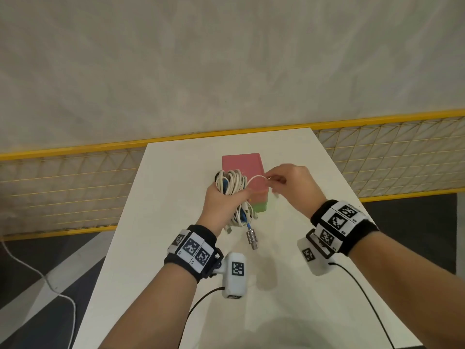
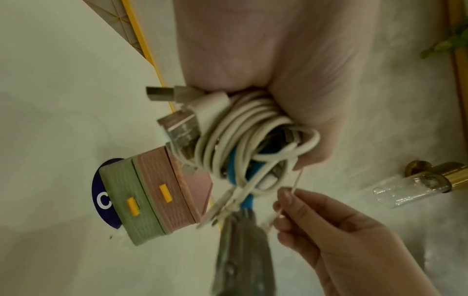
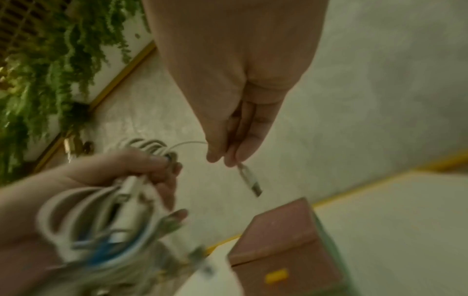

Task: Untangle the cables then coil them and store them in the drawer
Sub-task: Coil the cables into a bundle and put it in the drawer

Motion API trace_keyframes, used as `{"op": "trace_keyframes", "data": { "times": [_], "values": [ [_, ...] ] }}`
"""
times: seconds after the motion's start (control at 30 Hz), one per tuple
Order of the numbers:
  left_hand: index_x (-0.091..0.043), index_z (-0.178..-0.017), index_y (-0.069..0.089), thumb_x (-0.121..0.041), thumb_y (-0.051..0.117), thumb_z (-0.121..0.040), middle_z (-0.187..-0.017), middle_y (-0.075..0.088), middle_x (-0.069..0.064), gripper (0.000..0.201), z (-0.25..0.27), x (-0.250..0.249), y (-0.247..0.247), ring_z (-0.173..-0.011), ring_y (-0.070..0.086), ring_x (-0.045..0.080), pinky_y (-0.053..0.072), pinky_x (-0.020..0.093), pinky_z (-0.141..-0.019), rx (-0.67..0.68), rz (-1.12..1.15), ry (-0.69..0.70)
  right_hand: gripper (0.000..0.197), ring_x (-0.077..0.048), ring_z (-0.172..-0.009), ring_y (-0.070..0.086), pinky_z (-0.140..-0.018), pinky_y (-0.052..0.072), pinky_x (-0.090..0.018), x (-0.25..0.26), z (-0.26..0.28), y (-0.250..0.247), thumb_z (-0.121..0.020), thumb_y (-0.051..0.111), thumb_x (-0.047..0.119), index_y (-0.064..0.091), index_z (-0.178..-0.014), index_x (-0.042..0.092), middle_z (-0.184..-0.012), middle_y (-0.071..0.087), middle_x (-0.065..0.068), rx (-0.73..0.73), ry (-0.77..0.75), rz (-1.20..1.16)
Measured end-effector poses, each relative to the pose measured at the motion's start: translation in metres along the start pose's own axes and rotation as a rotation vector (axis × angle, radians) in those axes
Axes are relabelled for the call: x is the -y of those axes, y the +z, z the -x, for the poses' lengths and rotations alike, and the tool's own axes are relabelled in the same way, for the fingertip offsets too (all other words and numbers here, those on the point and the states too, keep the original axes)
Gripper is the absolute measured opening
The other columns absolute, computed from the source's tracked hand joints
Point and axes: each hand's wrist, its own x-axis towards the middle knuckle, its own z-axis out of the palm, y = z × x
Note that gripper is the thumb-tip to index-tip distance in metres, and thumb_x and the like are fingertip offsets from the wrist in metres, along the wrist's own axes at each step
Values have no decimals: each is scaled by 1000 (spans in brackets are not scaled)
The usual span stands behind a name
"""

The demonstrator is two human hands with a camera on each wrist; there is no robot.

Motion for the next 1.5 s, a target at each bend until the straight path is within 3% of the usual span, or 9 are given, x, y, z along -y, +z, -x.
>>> {"op": "trace_keyframes", "data": {
  "times": [0.1,0.3,0.43,0.6,0.8,1.0,1.1,1.33,1.5],
  "values": [
    [-7,-95,65,-14,79,-75,-80,69,-1,25,-4,5,5,-71,66,8,55,25,-69,-95,36,16,12,-12,-58,68,-64,57,-24,13,10,18,-84,69,11,72,-94,6,-69,71,-9,29,154,-343],
    [-13,-107,61,-18,83,-74,-95,70,0,39,-11,16,4,-86,68,9,56,27,-79,-150,9,42,34,-22,-87,70,-77,57,-20,21,16,35,-87,47,-11,69,-109,1,-98,72,-17,154,270,-557],
    [-14,-105,66,-17,84,-73,-100,73,3,37,-14,21,-11,-93,70,14,56,30,-82,1,15,-11,51,-4,-83,67,-74,50,-12,19,22,27,-80,42,-20,68,-112,10,-94,71,-1,291,366,-745],
    [-11,-96,67,-11,84,-71,-87,72,4,30,-23,18,-15,-80,68,11,56,22,-71,177,-141,41,54,-14,-97,64,-84,50,-20,0,30,22,-79,42,-21,71,-107,16,-110,68,4,414,379,-754],
    [-23,-94,57,-14,73,-68,-78,65,-7,32,-60,36,-20,-72,61,17,48,24,-65,84,-572,143,31,-16,-92,61,-83,45,-29,-45,34,42,-83,59,-4,73,-103,14,-89,69,-1,-31,621,-785],
    [-24,-111,56,-30,77,-65,-98,69,1,51,-83,49,-7,-89,65,26,55,38,-82,259,-979,-51,55,-21,-83,57,-70,45,-25,-85,26,97,-85,55,0,43,-137,12,-92,62,-9,-14,837,-629],
    [-31,-143,37,-25,75,-71,-114,67,3,81,-84,58,-12,-100,64,28,53,38,-86,315,-1209,-32,68,-22,-80,59,-69,48,-32,-88,11,129,-85,60,6,26,-144,12,-101,63,-15,39,923,-677],
    [-53,-148,0,-19,70,-77,-66,58,-3,106,-72,74,-28,-62,58,19,45,28,-58,332,-1337,-3,38,-36,-86,66,-63,59,-37,-103,-10,168,-76,70,0,46,-104,8,-110,64,-25,-29,932,-801],
    [-54,-147,-2,-21,69,-77,-82,66,1,105,-70,77,-27,-70,61,23,47,31,-64,327,-1303,-12,44,-32,-90,63,-59,60,-27,-93,15,160,-79,64,-12,45,-118,-5,-108,60,-24,-111,914,-887]
  ]
}}
